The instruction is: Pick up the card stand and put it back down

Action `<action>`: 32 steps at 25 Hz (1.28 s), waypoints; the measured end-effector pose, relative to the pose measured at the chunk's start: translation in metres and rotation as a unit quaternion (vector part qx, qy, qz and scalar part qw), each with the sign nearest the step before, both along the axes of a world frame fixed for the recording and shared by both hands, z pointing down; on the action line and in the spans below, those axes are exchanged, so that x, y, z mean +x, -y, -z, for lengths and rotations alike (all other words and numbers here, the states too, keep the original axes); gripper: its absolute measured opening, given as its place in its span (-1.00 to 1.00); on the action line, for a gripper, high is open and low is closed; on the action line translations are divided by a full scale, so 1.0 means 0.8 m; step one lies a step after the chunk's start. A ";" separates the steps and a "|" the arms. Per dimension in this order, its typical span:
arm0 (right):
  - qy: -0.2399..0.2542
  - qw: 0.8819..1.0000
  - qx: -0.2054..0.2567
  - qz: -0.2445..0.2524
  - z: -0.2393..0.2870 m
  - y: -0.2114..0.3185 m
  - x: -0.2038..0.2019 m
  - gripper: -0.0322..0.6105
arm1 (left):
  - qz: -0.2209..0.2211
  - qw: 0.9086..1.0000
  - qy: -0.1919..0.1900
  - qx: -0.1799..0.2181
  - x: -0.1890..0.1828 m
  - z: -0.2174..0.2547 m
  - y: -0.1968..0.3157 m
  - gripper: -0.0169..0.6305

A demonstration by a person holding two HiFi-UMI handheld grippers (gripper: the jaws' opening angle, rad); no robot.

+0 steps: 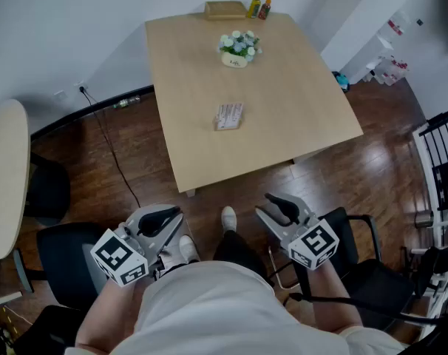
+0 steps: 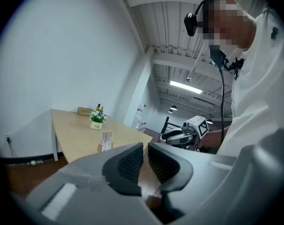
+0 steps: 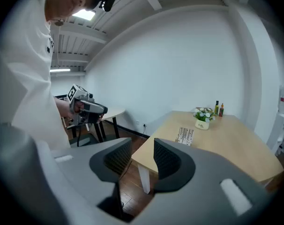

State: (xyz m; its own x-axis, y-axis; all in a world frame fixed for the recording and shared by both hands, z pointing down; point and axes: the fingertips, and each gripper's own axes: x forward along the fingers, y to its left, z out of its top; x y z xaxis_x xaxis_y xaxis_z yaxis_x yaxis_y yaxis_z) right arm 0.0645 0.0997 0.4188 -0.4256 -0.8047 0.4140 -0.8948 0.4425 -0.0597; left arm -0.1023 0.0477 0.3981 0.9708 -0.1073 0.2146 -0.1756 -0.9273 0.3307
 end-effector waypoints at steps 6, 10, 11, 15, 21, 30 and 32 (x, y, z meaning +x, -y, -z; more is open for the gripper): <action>-0.024 0.998 0.007 0.050 -0.002 0.079 0.056 -0.43 | 0.017 1.000 -0.006 -0.002 0.038 0.008 0.045 -0.87; -0.043 0.995 0.008 0.089 -0.011 0.147 0.107 -0.43 | 0.037 0.999 -0.008 0.003 0.074 0.020 0.077 -0.87; -0.047 0.994 0.006 0.098 -0.016 0.164 0.119 -0.43 | 0.044 0.999 -0.009 0.004 0.082 0.023 0.085 -0.87; -0.058 0.990 -0.005 0.132 -0.044 0.227 0.161 -0.42 | 0.074 0.997 -0.014 -0.003 0.109 0.030 0.108 -0.87; -0.064 0.982 -0.023 0.179 -0.092 0.304 0.187 -0.43 | 0.111 0.994 -0.004 -0.009 0.131 0.027 0.133 -0.87; -0.048 0.966 -0.057 0.247 -0.151 0.376 0.176 -0.42 | 0.163 0.987 0.008 -0.013 0.143 0.028 0.155 -0.87; -0.042 0.962 -0.068 0.260 -0.162 0.382 0.173 -0.42 | 0.172 0.985 0.011 -0.016 0.144 0.028 0.159 -0.87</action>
